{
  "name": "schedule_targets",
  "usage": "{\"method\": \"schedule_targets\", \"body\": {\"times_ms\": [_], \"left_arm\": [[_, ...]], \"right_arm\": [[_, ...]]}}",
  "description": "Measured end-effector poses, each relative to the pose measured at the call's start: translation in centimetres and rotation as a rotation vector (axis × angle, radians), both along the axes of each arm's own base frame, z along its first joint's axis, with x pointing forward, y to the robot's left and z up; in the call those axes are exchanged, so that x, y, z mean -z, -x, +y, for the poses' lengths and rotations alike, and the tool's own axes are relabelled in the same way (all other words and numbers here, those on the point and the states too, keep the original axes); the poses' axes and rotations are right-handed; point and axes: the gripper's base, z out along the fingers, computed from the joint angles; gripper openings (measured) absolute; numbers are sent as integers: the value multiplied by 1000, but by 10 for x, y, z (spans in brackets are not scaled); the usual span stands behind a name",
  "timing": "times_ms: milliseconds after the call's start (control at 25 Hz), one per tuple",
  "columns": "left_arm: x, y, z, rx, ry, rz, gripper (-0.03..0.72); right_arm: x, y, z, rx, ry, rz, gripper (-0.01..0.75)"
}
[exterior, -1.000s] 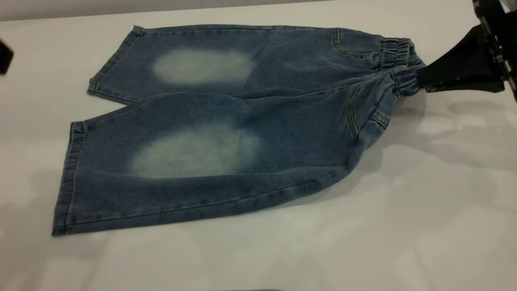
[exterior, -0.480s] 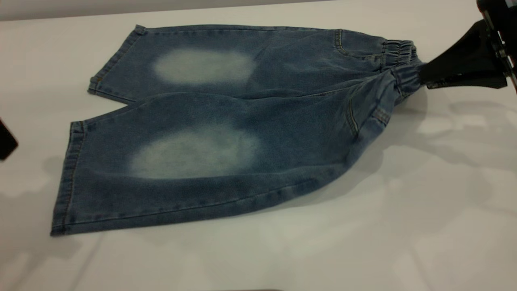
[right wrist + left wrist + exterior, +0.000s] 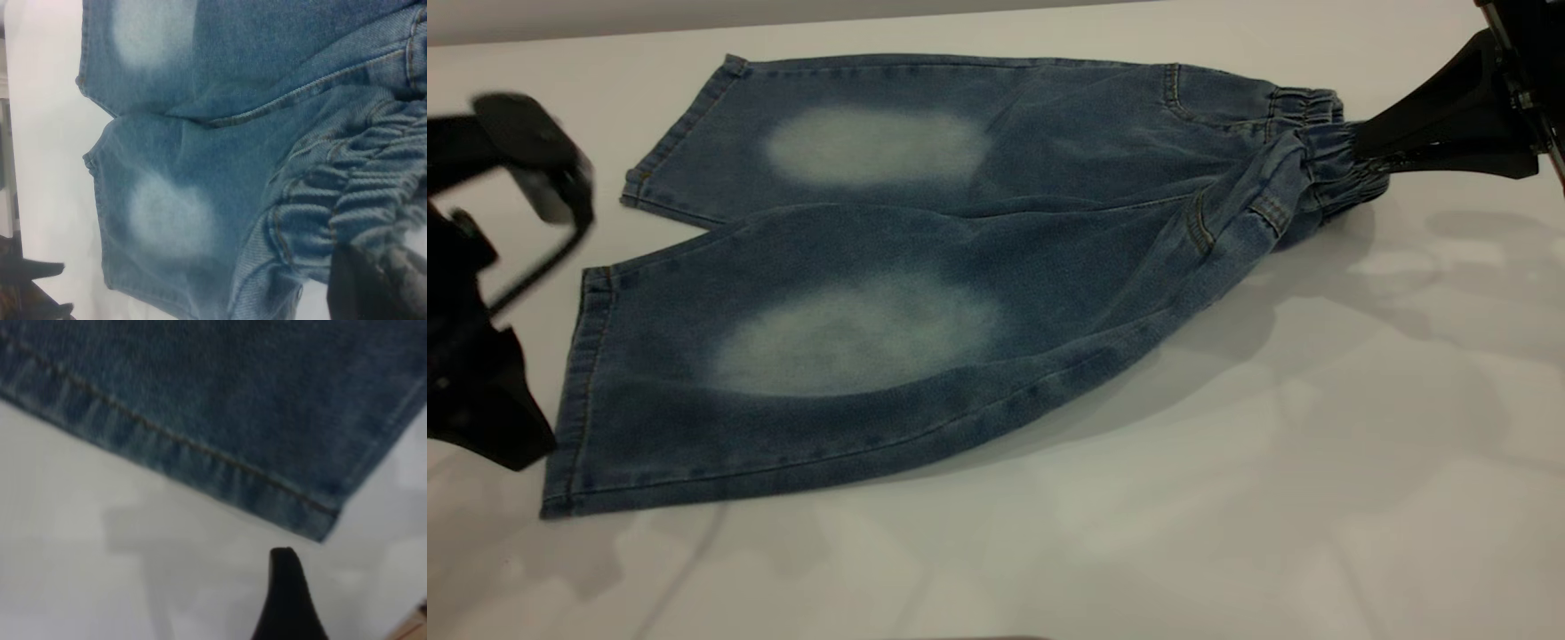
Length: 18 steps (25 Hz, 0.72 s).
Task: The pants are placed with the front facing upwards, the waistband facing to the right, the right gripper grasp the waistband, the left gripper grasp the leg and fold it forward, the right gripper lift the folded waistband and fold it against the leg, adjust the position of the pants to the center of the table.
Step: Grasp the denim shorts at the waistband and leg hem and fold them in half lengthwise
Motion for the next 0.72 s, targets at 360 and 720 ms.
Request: {"method": "schedule_targets", "body": {"times_ms": [360,720], "left_arm": [[38,-6,1,68,-36,34,440],[54,-6,0,72,-40,64,440]], "right_arm": [[0,0,0,0,0,1,37],[0,1,0,-1,1,1,38]]}}
